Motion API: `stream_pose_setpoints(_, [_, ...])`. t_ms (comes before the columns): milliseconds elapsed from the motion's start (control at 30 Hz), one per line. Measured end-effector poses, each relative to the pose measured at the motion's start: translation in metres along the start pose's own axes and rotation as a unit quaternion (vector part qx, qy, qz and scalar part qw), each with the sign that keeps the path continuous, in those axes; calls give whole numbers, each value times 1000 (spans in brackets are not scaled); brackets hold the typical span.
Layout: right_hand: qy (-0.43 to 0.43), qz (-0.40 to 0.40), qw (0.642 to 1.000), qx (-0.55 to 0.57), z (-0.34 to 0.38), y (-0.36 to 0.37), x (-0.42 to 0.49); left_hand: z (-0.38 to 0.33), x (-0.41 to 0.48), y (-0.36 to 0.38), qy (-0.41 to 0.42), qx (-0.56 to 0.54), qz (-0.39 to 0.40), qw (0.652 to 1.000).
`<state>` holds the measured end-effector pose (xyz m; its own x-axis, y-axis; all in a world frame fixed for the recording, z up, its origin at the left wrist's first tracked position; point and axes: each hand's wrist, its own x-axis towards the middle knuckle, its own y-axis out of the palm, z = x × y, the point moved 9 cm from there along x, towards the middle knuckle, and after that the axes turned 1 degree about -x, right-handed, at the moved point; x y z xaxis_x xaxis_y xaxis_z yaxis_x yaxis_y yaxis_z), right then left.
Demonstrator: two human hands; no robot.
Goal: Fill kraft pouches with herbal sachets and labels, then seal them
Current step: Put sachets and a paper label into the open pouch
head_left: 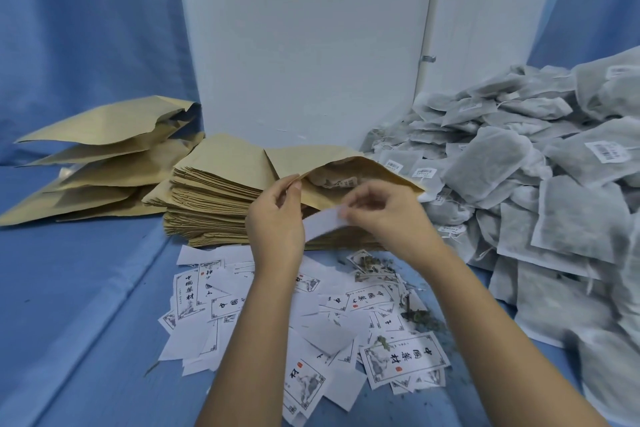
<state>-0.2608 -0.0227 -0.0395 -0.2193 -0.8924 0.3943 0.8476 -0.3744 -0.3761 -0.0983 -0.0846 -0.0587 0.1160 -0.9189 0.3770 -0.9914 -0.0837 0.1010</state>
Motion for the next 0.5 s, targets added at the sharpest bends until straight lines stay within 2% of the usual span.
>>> stream_pose_setpoints(67, [-33, -122, 990, 59, 4, -21, -3, -1, -1, 0, 7, 6, 0, 1000])
stream_pose_setpoints(100, [-58, -193, 978, 48, 8, -32, -7, -1, 0, 0, 7, 1, -1, 1000])
stream_pose_setpoints(167, [-134, -307, 942, -28, 21, -47, -21, -1, 0, 1, 5, -7, -1, 1000])
stream_pose_setpoints(200, [-173, -338, 922, -68, 29, -48, -28, -1, -1, 1, 6, -5, -2, 1000])
stream_pose_setpoints(300, [-234, -340, 899, -150, 35, -41, -33, -6, -4, 1, 26, 4, -5, 1000])
stream_pose_setpoints(367, [-230, -290, 904, -212, 33, -30, -27, -13, -6, 1, 61, 31, -12, 998])
stream_pose_setpoints(500, [-205, -232, 889, -338, 29, -10, -21, -26, -13, 0, 136, 70, -36, 988])
